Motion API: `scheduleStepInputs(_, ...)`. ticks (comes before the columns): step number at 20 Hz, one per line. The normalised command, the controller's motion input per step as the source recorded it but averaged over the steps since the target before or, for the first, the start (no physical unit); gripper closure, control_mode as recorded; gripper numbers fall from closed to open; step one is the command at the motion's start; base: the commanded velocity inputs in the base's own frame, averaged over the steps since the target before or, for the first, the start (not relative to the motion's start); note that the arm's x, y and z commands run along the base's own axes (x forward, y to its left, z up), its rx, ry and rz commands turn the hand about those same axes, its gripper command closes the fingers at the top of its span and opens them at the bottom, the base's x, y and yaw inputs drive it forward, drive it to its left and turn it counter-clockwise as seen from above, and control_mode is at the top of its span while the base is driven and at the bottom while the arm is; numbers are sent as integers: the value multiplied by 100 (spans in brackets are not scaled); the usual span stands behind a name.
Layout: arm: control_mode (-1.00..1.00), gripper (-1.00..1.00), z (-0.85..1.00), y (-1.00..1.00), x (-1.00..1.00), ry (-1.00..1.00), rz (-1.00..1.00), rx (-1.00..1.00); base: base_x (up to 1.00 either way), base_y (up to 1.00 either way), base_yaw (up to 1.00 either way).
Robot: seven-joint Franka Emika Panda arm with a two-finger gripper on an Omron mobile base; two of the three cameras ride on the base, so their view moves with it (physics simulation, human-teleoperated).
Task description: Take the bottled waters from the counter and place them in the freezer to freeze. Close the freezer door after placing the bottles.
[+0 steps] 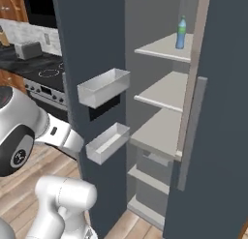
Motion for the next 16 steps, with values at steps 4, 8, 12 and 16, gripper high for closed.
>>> scheduleStepInputs(4,100,-100,0,0,0,0,0,0,0,80,-9)
scheduleStepInputs(8,100,-100,0,0,0,0,0,0,0,89,-11)
scheduleStepInputs(12,100,-100,0,0,0,0,0,0,0,94,-14)
scheduleStepInputs(16,100,-100,0,0,0,0,0,0,-4,85,-20)
